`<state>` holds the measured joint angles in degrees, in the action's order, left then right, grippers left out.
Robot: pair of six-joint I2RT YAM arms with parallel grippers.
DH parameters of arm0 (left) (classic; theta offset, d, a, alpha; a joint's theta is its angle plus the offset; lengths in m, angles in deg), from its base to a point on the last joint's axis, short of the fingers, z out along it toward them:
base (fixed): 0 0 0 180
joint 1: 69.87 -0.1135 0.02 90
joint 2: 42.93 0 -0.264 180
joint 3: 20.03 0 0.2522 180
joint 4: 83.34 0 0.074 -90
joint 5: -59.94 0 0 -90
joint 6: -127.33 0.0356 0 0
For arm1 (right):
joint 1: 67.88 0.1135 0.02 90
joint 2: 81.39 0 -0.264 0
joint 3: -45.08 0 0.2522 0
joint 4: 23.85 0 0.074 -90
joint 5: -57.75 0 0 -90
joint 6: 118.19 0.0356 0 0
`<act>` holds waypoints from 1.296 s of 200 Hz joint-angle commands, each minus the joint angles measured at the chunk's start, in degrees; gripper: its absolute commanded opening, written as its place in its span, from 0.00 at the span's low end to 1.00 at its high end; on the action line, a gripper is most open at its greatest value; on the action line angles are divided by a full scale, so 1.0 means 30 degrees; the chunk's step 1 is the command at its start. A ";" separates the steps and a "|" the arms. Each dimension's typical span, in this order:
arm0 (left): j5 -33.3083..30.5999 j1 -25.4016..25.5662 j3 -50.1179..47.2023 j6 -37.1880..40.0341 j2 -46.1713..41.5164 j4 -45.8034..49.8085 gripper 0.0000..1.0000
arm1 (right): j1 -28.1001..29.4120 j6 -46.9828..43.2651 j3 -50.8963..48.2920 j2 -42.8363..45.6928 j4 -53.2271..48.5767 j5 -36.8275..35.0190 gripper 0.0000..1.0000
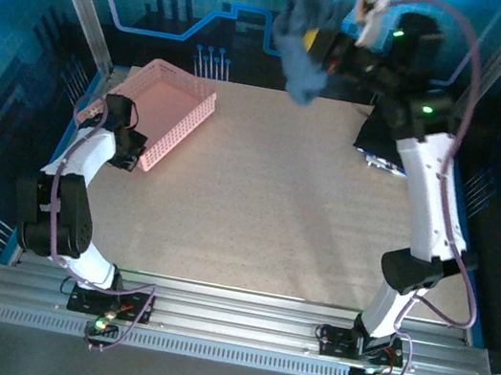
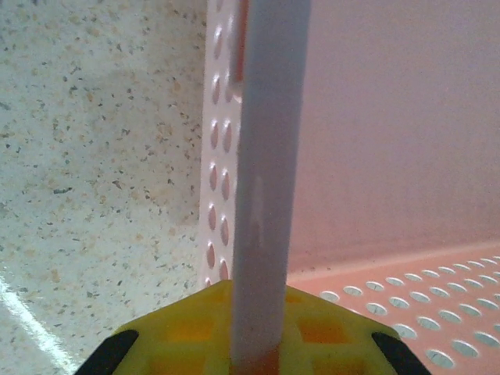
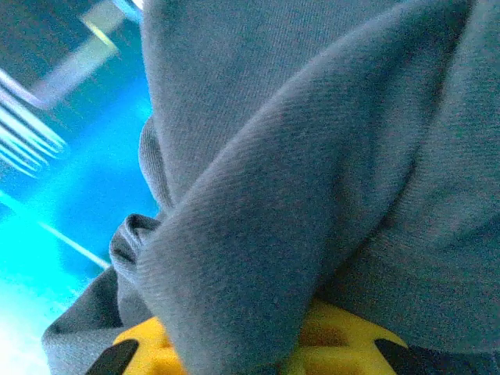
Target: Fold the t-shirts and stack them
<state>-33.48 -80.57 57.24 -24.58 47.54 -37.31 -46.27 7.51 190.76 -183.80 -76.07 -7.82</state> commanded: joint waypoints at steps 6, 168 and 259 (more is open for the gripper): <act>-0.0332 -0.0096 0.0596 -0.3172 0.0774 -0.0970 0.05 | 0.2020 -0.2683 -0.7648 0.0676 -0.2763 -0.2151 0.00; -0.1558 -0.0473 0.8683 -0.3864 0.8459 0.0550 0.03 | 0.0405 -0.2356 -2.0386 0.9076 -0.2884 -0.3312 1.00; -0.2506 -0.0511 0.6364 -0.6136 0.6404 -0.1237 0.63 | -0.0011 -0.1917 -2.2701 0.8454 -0.3245 -0.3704 1.00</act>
<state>-40.58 -81.77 73.32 -41.36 65.75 -36.48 -45.92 2.01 123.37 -154.25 -83.54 -18.77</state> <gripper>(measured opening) 0.256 0.997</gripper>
